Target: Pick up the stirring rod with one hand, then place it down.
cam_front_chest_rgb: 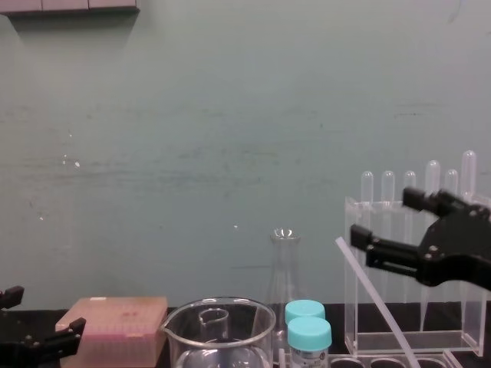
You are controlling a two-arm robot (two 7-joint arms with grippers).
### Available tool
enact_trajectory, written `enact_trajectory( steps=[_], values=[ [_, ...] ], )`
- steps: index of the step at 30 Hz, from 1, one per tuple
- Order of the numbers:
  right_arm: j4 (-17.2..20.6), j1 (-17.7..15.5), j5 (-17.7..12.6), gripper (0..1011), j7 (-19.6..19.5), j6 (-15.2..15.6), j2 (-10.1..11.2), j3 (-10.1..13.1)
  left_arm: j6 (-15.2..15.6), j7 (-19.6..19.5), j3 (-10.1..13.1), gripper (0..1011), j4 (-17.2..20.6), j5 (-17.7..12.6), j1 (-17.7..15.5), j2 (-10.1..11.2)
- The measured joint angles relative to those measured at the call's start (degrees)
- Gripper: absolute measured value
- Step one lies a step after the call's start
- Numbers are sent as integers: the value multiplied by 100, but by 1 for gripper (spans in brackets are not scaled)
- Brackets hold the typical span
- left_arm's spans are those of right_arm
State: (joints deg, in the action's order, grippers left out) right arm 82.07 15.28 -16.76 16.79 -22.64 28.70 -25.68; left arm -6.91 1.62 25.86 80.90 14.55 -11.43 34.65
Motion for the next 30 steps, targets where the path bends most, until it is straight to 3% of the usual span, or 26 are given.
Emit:
enact_trajectory(
  steps=[6,13,18,30],
  values=[
    [-203,229,-734,1003,680,895,-107,-11,0,0,0,1000,0,0,0,0],
    [-389,470,-994,1003,1065,1695,-196,-51,0,0,0,1000,0,0,0,0],
    [-414,509,-901,1003,1108,1900,-226,-71,0,0,0,1000,0,0,0,0],
    [-416,512,-878,1003,1106,1918,-230,-70,0,0,0,1000,0,0,0,0]
  ],
)
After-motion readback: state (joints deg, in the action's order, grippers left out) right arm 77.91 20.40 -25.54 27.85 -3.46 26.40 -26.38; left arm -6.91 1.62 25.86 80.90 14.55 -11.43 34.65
